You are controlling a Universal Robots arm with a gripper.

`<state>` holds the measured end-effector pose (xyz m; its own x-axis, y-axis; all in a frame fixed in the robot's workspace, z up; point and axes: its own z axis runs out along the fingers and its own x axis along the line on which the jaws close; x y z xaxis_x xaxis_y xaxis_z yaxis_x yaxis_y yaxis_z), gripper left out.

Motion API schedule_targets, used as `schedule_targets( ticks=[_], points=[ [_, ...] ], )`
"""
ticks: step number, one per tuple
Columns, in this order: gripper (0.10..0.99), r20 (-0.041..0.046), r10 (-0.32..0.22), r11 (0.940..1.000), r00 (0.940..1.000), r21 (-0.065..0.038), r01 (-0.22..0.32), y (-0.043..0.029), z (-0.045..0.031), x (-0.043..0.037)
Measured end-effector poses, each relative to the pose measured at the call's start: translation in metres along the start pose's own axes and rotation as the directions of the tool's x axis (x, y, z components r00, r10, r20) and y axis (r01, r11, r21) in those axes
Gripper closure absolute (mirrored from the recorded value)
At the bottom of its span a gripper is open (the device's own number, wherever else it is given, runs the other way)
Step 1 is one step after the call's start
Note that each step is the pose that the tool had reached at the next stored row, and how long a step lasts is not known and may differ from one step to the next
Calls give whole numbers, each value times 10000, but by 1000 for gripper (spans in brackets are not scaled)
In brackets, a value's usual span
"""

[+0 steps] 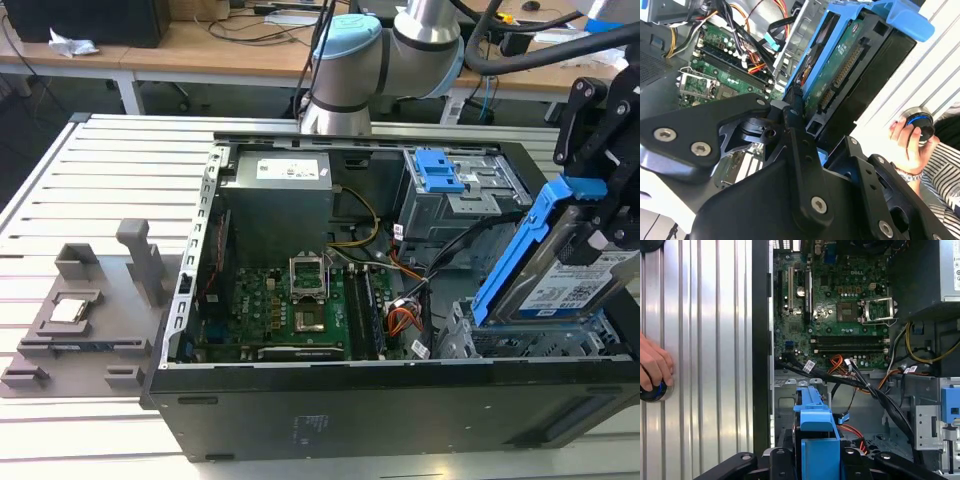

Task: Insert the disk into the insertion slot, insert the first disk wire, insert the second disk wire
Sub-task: 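Insert the disk into the insertion slot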

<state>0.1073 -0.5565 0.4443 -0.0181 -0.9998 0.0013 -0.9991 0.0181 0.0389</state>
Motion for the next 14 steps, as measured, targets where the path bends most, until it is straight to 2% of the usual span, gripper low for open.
schedule_targets(
  ticks=[5, 14],
  points=[
    [725, 5, 0, 10000, 10000, -1, 0, -1, 47, -68],
    [725, 6, 0, 10000, 10000, -1, 0, -8, 138, -92]
  ],
)
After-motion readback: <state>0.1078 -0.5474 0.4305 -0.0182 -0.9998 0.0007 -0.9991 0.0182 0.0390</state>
